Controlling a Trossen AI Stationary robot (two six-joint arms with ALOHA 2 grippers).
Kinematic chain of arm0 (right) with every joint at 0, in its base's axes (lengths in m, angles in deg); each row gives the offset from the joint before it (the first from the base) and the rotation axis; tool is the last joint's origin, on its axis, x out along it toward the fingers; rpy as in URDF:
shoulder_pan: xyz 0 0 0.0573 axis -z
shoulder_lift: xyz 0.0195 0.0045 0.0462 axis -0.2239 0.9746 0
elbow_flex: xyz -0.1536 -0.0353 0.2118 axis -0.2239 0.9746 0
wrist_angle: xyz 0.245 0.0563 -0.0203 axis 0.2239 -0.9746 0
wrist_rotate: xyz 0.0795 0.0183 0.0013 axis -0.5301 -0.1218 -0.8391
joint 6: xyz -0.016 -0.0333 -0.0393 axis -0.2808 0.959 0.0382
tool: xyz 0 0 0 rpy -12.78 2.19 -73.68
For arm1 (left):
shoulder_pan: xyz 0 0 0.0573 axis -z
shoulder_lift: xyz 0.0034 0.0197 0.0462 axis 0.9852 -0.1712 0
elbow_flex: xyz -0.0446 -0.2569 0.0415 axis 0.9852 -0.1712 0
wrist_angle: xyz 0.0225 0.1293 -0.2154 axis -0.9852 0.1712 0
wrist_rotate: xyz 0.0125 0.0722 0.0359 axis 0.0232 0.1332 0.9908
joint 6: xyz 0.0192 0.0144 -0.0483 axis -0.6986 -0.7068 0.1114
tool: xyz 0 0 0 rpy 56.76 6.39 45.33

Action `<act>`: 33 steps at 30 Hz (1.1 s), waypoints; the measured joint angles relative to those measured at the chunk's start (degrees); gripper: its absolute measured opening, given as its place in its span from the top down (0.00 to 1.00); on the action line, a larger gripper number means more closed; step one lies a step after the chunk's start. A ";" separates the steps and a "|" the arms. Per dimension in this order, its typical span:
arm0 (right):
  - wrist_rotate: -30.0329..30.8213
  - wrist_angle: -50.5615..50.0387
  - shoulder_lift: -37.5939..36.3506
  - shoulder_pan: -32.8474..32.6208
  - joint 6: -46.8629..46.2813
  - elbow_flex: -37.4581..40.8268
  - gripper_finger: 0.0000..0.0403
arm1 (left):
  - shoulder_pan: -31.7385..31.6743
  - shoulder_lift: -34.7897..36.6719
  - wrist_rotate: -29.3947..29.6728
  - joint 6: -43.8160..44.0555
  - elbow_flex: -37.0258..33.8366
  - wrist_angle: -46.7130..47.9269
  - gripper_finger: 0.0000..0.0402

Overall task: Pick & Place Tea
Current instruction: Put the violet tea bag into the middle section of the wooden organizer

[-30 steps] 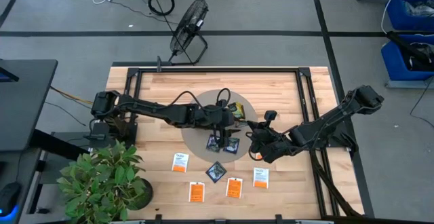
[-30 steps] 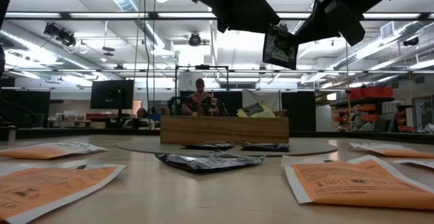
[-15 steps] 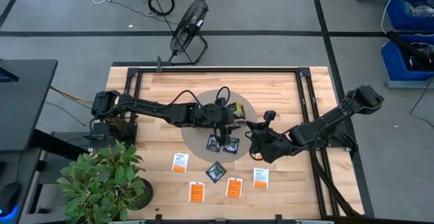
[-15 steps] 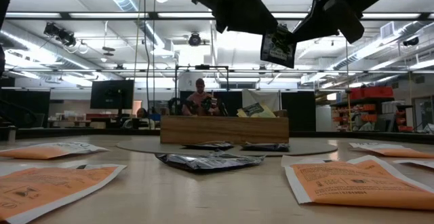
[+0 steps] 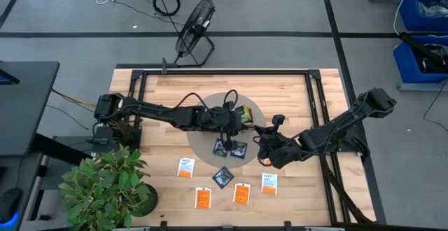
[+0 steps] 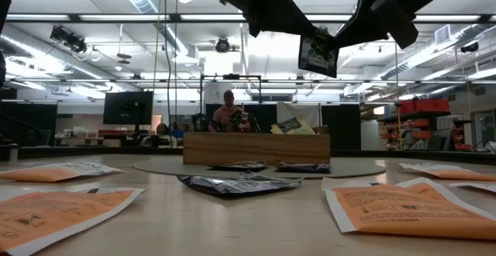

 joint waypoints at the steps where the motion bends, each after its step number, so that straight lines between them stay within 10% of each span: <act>1: -0.01 0.00 0.00 -0.02 -0.01 0.00 1.00 | 0.00 0.00 -0.18 -0.40 0.00 0.00 0.98; 9: -2.02 0.37 0.00 0.00 2.79 0.00 0.92 | 0.02 0.04 -0.39 -0.59 0.00 1.41 0.99; 23: -7.69 -3.40 -0.24 0.53 6.67 -7.32 0.43 | 0.92 0.07 0.61 -2.41 0.00 6.42 1.00; 33: -19.24 -17.11 -0.24 4.65 5.60 -14.33 0.43 | 2.91 0.07 10.68 -5.06 0.00 8.46 1.00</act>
